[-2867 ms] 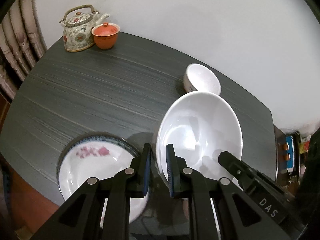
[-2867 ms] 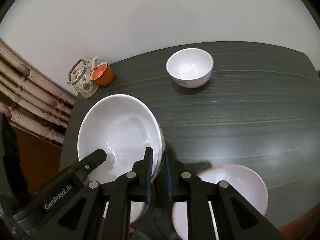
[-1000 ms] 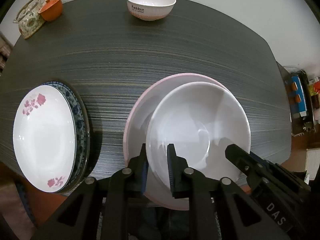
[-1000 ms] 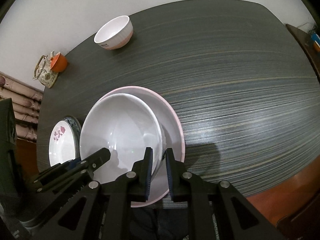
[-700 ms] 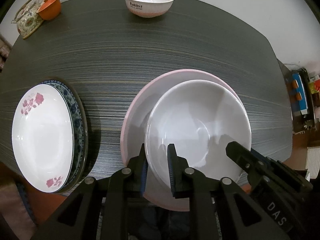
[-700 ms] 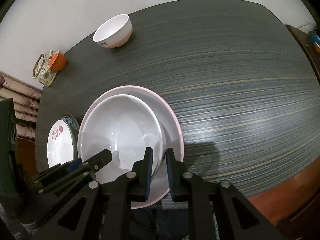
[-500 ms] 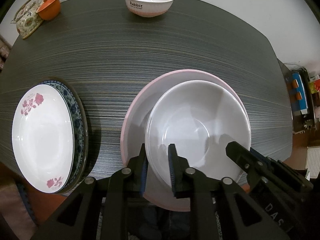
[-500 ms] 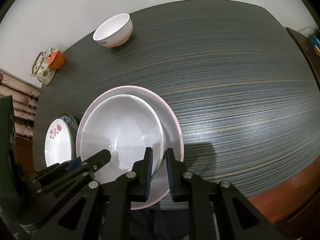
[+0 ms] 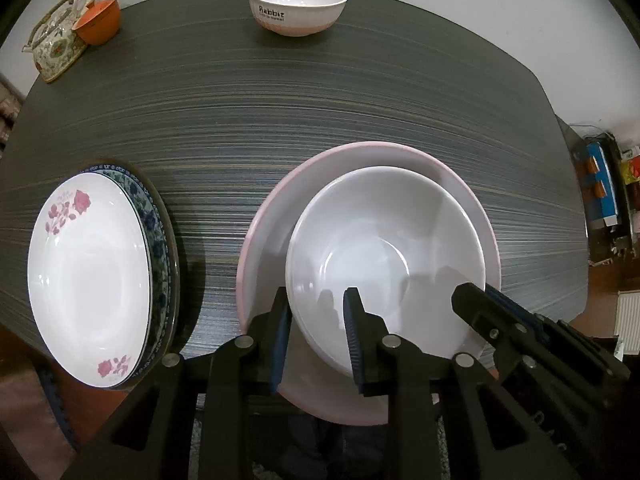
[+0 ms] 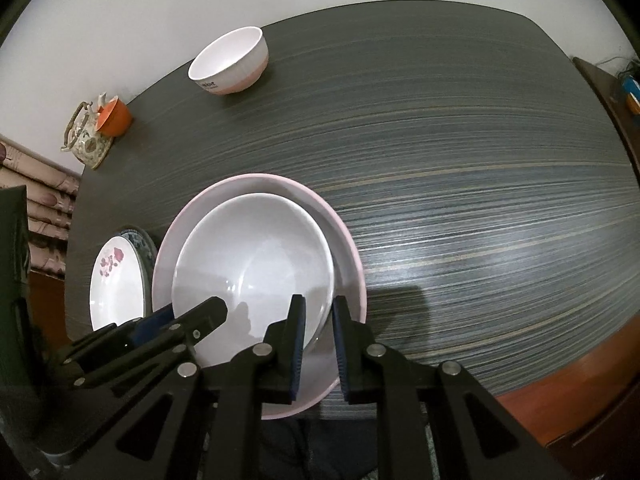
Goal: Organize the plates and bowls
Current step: 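Open both tools to release the 'Dog' bowl inside the pink bowl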
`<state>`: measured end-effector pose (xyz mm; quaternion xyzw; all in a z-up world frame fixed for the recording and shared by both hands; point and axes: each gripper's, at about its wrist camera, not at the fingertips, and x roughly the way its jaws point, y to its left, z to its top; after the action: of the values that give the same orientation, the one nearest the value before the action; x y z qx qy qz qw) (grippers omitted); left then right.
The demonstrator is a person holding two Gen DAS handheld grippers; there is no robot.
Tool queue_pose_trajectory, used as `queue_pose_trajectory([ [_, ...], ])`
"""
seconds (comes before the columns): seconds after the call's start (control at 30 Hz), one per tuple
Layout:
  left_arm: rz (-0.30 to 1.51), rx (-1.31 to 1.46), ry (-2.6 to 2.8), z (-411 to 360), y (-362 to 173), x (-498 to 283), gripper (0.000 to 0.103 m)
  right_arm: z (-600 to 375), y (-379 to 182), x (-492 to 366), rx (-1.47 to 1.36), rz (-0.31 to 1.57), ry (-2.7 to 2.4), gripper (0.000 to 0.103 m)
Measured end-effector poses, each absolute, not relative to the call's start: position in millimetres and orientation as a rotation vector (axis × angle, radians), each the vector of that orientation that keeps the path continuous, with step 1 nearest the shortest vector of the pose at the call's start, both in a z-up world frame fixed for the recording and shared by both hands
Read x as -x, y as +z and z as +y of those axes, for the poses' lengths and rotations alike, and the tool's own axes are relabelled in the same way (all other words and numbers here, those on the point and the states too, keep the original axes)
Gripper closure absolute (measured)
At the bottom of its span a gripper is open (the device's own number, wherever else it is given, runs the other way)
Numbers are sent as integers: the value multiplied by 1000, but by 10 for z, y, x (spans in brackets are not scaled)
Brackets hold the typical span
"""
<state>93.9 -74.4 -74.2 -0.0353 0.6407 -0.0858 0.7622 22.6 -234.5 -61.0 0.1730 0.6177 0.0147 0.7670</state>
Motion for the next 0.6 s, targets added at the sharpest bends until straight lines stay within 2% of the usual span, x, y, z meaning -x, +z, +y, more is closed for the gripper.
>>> queue_pose_trajectory([
  [0.17,1391,74,-197,-733,-740,-946,76,-2379,-586,-219,-393,1336,37,87],
  [0.23,1381,67,-206,-729,-719,-931,69,-2383,-569,-219,-394,1334,37,87],
  [0.43,1355,53,-208,-720,-643,-893,61,-2409,-518,-213,-397,1330,29,87],
  [0.6,1319,46,-199,-695,-553,-857,58,-2425,-462,-205,-410,1307,36,87],
])
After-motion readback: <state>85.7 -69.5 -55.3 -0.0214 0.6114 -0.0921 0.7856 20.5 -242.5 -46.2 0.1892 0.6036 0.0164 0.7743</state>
